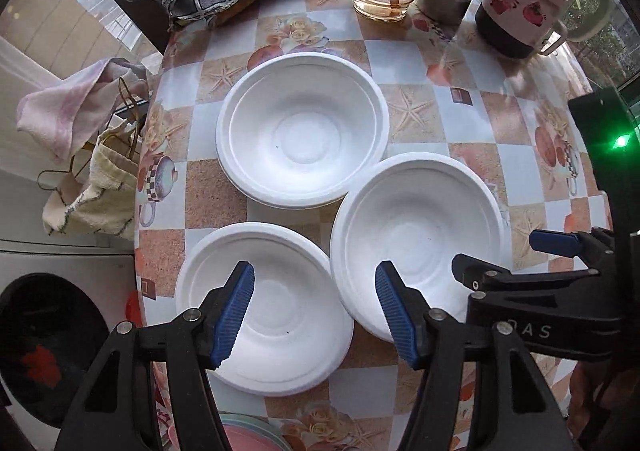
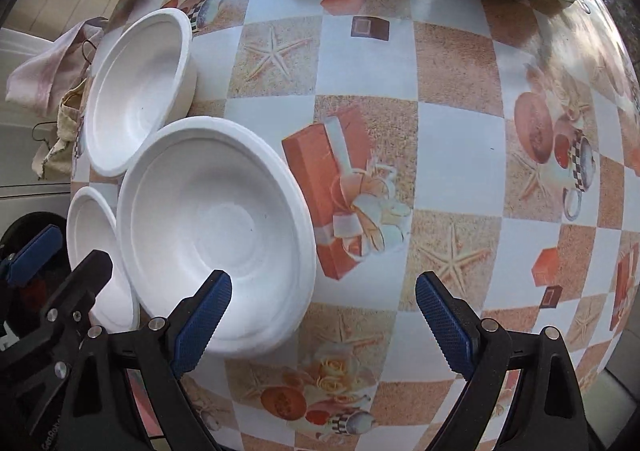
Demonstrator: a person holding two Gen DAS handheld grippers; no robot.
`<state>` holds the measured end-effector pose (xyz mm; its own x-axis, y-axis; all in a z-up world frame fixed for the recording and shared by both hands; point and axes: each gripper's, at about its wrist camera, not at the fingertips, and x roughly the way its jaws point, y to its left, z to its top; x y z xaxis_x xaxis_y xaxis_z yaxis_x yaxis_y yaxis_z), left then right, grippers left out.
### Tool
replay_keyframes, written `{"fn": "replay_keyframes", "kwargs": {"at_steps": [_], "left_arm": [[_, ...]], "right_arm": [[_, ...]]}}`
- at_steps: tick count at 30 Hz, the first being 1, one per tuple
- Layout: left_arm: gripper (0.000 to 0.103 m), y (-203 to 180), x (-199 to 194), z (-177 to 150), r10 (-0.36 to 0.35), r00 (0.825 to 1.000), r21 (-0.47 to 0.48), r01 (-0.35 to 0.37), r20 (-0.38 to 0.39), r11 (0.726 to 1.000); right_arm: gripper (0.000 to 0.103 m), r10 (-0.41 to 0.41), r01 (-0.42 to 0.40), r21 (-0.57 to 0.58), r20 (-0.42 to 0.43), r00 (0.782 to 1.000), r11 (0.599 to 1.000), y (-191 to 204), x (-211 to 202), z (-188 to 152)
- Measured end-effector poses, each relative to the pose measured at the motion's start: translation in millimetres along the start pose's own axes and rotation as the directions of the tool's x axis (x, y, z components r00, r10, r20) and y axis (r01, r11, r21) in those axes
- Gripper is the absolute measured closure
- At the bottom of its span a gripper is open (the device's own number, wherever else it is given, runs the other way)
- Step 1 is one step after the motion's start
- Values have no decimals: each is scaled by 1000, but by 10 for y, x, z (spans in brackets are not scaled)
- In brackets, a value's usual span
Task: Organize plates and bowls
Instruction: 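Move the right tool toward the white paper bowls and align with one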
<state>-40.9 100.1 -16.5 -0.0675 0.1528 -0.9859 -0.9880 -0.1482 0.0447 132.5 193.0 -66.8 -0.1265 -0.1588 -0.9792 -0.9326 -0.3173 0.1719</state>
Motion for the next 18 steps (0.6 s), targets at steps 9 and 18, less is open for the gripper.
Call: {"fn": "replay_keyframes", "kwargs": {"at_steps": [9,18], "left_arm": [[36,-225,298,254,34,998,106,-30,-43,994],[36,-628,414,206,29,996,226,-9,-84,974]], "right_arm": [[82,66,-66,-3,-39,997,998,-19,170,134],[84,97,-97,5,-60,993,995,-415,136,-195]]}}
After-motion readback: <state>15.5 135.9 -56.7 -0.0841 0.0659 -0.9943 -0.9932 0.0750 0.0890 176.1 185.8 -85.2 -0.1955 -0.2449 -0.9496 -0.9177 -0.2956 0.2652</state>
